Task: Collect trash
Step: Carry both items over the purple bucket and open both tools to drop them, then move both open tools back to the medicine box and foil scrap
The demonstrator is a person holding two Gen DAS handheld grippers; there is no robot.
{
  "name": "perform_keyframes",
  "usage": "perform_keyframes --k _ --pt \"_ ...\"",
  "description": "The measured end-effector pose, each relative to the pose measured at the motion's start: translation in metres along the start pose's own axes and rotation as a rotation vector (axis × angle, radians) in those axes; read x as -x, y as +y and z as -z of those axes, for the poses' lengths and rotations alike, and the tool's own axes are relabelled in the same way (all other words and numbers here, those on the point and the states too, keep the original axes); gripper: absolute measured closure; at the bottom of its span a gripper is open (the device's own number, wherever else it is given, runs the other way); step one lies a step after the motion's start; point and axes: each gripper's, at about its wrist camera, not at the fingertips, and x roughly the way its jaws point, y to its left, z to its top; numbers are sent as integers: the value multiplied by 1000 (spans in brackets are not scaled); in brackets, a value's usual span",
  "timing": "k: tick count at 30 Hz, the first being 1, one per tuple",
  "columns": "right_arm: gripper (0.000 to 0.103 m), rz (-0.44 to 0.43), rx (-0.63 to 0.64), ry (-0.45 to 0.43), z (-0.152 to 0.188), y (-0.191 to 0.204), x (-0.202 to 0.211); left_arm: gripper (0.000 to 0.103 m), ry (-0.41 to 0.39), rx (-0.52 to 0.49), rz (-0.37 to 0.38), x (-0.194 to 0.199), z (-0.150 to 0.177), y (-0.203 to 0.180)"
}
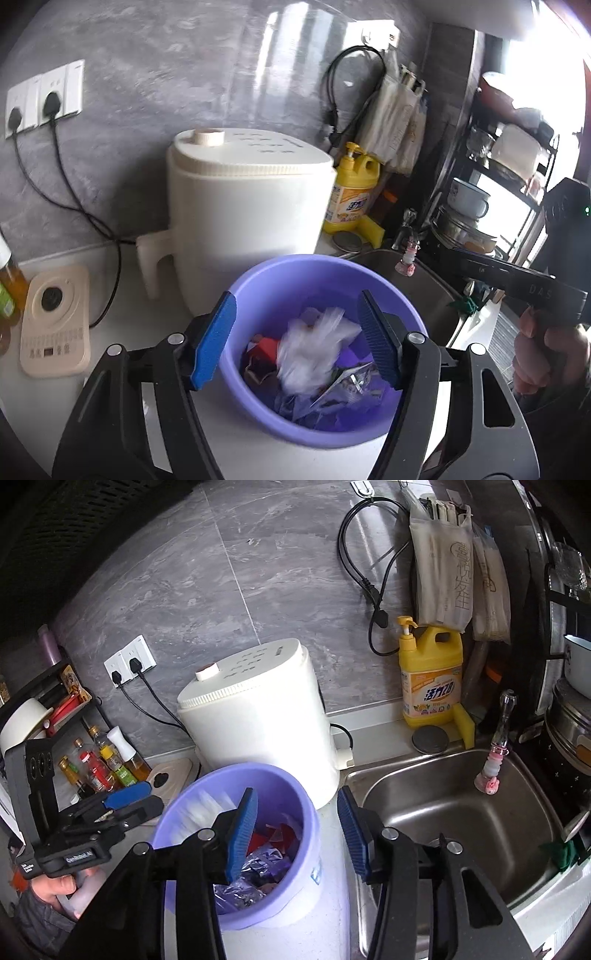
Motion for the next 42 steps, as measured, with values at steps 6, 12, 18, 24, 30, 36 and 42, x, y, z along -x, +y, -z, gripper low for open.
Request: perform_keyframes --k 6,12,18,24,30,36,42 --pt "34 -43 29 4 0 28 -7 16 -15 82 -124 27 17 40" --pt "27 -110 87 31 1 71 -26 10 -20 148 -274 63 36 92" --pt "27 -184 155 55 7 125 -42 9 1 182 -369 93 58 133" --pt "27 -210 191 74 12 166 -57 9 37 214 -390 105 80 164" --pt "31 -220 234 103 24 204 -70 9 81 207 -366 102 96 189" --pt "40 -188 258 154 46 237 -86 9 123 170 -284 89 107 208" --pt "44 -128 255 168 79 249 -94 9 203 86 -180 49 120 210"
